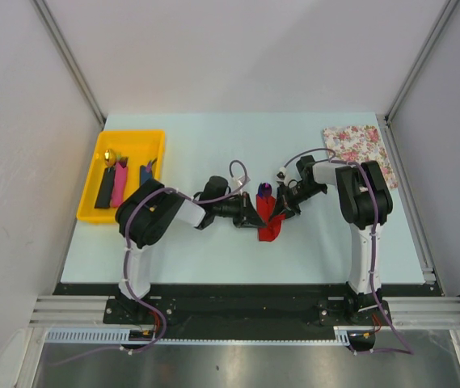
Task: Place the utensils on the paper napkin and roll it up
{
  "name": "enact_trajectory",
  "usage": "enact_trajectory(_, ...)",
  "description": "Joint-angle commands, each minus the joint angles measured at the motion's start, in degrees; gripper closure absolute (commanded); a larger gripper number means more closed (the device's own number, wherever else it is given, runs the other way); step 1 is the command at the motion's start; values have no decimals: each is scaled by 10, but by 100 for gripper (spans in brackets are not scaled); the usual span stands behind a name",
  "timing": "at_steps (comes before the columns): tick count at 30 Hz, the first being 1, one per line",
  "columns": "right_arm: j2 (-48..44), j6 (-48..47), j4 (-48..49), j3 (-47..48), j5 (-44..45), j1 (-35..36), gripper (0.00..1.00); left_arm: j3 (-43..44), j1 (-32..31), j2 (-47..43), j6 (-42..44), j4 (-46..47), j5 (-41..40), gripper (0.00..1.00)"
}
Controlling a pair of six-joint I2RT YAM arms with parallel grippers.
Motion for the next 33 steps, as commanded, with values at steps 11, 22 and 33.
enact_trajectory(11, -34, -4, 2, 3, 66, 11, 100, 20, -1, 33, 8, 3, -10, 100)
enact_trajectory(22, -23, -10, 0, 4, 74, 11, 100, 2, 1, 15, 0, 15, 9, 100)
enact_trajectory(33, -26, -15, -4, 4, 77, 12, 100, -1, 3, 11, 12, -16, 2, 100)
